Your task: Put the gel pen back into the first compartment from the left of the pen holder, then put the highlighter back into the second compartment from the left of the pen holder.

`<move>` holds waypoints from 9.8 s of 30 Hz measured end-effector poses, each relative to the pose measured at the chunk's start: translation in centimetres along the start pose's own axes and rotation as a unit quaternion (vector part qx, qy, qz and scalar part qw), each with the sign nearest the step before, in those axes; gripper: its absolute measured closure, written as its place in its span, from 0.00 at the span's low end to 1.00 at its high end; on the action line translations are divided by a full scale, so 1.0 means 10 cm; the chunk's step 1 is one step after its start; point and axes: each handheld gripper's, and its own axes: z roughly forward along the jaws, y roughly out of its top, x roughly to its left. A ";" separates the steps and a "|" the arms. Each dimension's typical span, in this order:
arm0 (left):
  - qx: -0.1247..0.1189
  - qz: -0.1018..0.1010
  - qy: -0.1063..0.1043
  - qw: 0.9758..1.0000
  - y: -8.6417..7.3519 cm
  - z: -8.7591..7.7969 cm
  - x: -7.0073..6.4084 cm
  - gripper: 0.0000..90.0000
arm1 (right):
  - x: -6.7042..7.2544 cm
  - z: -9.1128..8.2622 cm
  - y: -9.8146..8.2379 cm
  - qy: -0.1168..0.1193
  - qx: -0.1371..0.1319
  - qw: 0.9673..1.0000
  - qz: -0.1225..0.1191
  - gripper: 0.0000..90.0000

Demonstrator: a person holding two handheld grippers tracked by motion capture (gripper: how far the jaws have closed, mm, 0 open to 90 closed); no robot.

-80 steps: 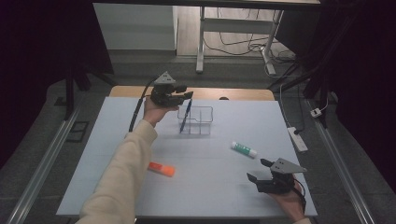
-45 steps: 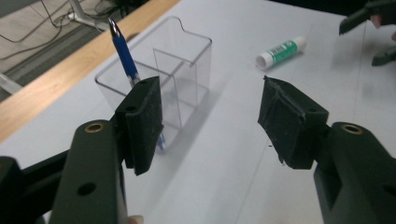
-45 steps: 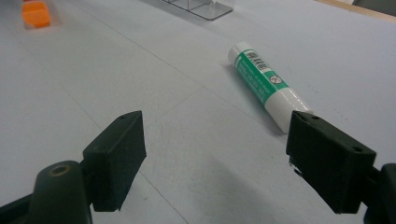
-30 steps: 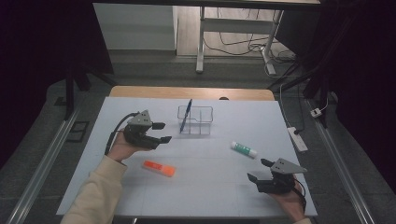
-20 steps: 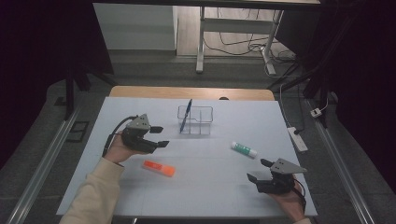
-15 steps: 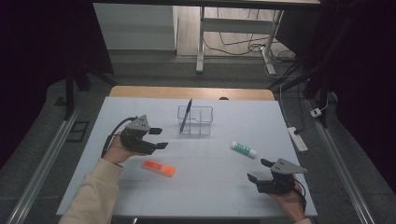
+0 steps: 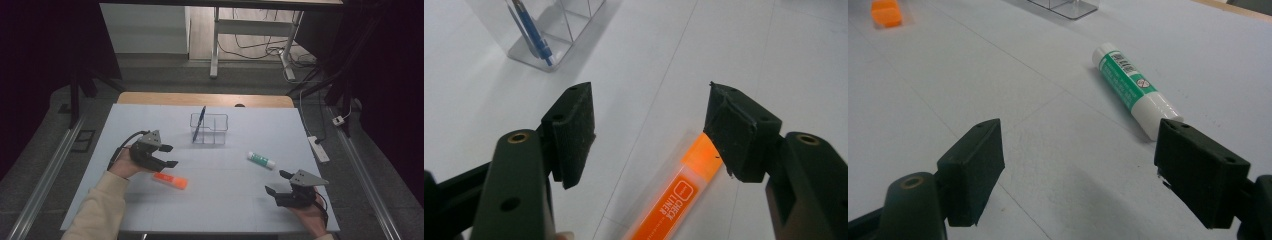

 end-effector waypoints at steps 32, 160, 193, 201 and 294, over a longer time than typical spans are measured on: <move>0.060 0.046 -0.049 0.996 -0.02 0.21 -0.15 0.40 | 0.00 0.00 -0.01 0.000 0.001 1.000 -0.001 0.21; -0.146 -0.040 0.063 0.986 0.09 -0.20 -0.08 0.72 | -0.01 0.01 -0.02 -0.002 0.004 1.000 -0.003 0.22; -0.180 -0.031 0.088 0.979 0.64 -0.09 -0.02 0.72 | -0.02 -0.01 -0.02 -0.006 0.001 1.000 -0.003 0.22; -0.188 -0.041 0.097 0.977 0.69 -0.10 0.06 0.71 | -0.02 -0.01 -0.02 -0.006 0.003 1.000 -0.003 0.22; -0.175 -0.067 0.105 0.977 1.56 0.69 0.57 0.71 | -0.02 0.00 -0.03 -0.007 0.005 1.000 0.000 0.22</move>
